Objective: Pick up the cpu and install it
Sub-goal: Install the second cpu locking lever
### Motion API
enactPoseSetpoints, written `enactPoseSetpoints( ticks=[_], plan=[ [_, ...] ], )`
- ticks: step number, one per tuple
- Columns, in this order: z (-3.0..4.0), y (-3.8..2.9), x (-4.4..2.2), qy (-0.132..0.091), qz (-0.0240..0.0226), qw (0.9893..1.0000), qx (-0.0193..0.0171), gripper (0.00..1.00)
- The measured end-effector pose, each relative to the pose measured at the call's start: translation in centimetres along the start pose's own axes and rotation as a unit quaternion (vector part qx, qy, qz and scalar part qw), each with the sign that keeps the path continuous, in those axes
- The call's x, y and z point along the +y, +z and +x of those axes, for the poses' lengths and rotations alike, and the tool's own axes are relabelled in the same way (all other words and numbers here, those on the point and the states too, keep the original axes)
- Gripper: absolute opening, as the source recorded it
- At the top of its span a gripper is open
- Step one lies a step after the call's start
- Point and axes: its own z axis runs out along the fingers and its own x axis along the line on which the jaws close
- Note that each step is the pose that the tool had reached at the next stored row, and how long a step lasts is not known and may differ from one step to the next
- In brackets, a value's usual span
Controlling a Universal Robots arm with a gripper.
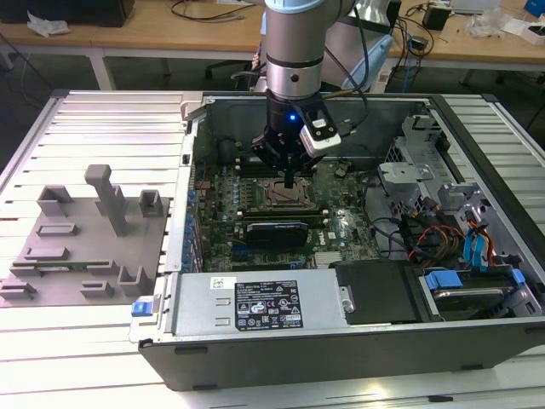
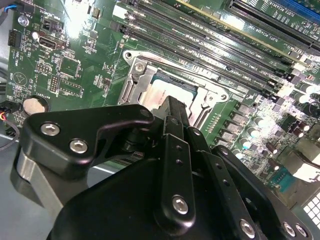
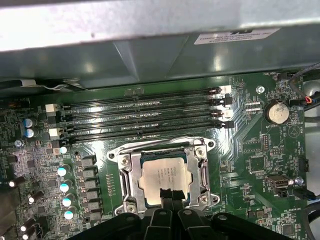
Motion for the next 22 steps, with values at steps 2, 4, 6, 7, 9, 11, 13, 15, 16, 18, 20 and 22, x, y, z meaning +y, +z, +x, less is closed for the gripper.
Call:
enactPoseSetpoints(
  ticks=[2,4,6,7,9,11,13,15,16,18,20,22],
  plan=[
    [-0.01,0.01,-0.14,0.000,0.0001,1.0000,0.0000,0.11],
    [-0.09,0.06,-0.74,0.000,0.0000,1.0000,0.0000,0.11],
    [-0.14,0.11,-1.22,0.000,0.0000,1.0000,0.0000,0.11],
    [-0.16,0.12,-1.39,0.000,0.0000,1.0000,0.0000,0.11],
    [-0.19,0.14,-1.58,0.000,0.0000,1.0000,0.0000,0.11],
    [-0.19,0.12,-1.60,0.000,0.0000,1.0000,0.0000,0.11],
    [-0.23,-0.15,-1.64,0.000,-0.0008,1.0000,0.0001,0.11],
    [-0.26,-0.49,-1.69,0.000,-0.0015,1.0000,0.0002,0.11],
    [-0.27,-0.61,-1.70,0.000,-0.0017,1.0000,0.0002,0.11],
    [-0.28,-0.71,-1.70,0.000,-0.0020,1.0000,0.0001,0.11],
    [-0.28,-0.72,-1.72,0.000,-0.0018,1.0000,0.0002,0.11],
    [-0.31,-0.70,-1.96,0.000,-0.0018,1.0000,0.0002,0.11]
  ],
)
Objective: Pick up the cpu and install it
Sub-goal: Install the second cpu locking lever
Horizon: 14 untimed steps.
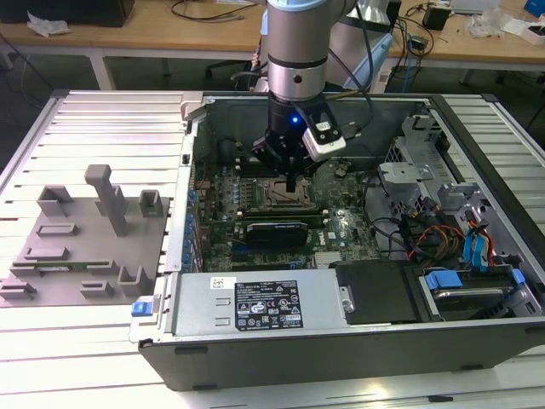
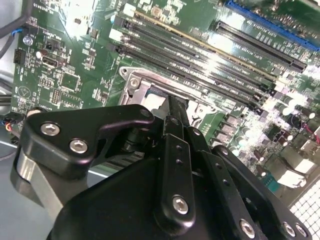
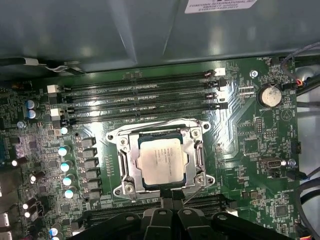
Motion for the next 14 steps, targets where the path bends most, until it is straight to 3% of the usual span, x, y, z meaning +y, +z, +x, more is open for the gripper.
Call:
enactPoseSetpoints(
  ticks=[2,5,7,9,10,14],
  plan=[
    [-0.03,0.03,-0.33,0.000,0.0000,1.0000,0.0000,0.11],
    [-0.13,0.10,-1.16,0.000,0.0000,1.0000,0.0000,0.11],
    [-0.23,0.18,-2.09,0.000,-0.0001,1.0000,0.0000,0.11],
    [-0.25,0.22,-2.49,0.000,-0.0017,1.0000,0.0001,0.11],
    [-0.21,0.26,-2.65,-0.002,-0.0074,1.0000,-0.0001,0.11],
    [-0.11,0.38,-2.87,-0.009,-0.0219,0.9997,-0.0002,0.11]
  ],
)
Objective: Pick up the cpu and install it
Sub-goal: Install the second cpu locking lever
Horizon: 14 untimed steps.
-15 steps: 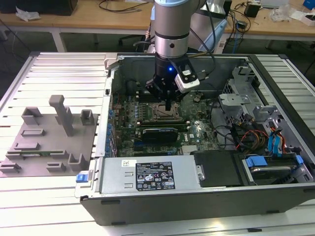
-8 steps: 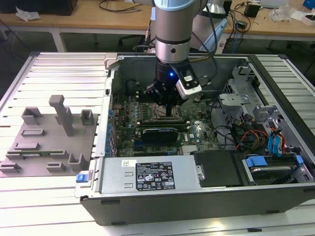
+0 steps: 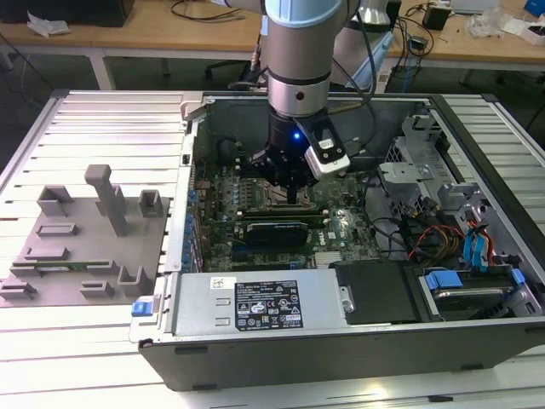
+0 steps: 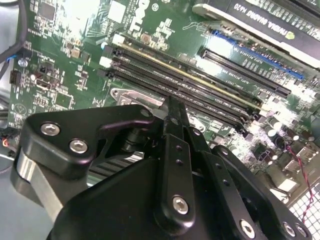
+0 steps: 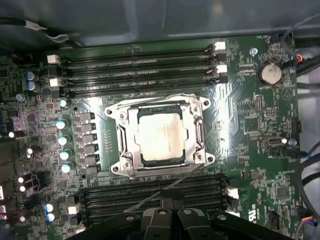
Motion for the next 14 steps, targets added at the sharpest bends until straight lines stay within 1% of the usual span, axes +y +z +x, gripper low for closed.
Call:
enactPoseSetpoints(
  ticks=[2,4,6,9,11,14],
  plan=[
    [0.02,0.03,-0.01,-0.005,-0.0056,1.0000,-0.0005,0.11],
    [0.06,0.05,-0.04,-0.011,-0.0095,0.9999,-0.0007,0.11],
    [0.41,0.13,-0.20,-0.017,-0.0102,0.9998,-0.0009,0.11],
    [0.60,0.29,-0.27,-0.024,-0.0105,0.9997,-0.0010,0.11],
    [0.63,0.48,-0.30,-0.033,-0.0110,0.9994,-0.0012,0.11],
    [0.64,0.59,-0.30,-0.041,-0.0115,0.9991,-0.0015,0.11]
  ],
)
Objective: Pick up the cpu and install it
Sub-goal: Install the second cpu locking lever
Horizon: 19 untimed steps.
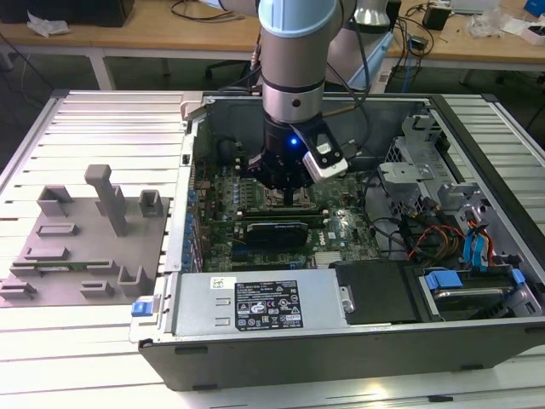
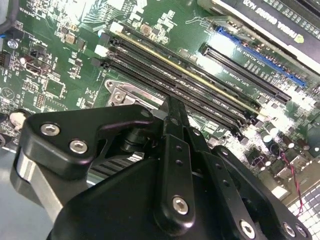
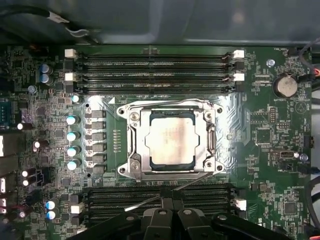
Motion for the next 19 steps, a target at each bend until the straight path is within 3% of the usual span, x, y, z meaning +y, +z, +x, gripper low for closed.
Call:
enactPoseSetpoints(
  ticks=[9,19],
  plan=[
    [0.14,0.60,0.00,-0.009,-0.0008,1.0000,-0.0002,0.11],
    [0.20,0.80,0.01,-0.017,-0.0013,0.9999,-0.0003,0.11]
  ],
)
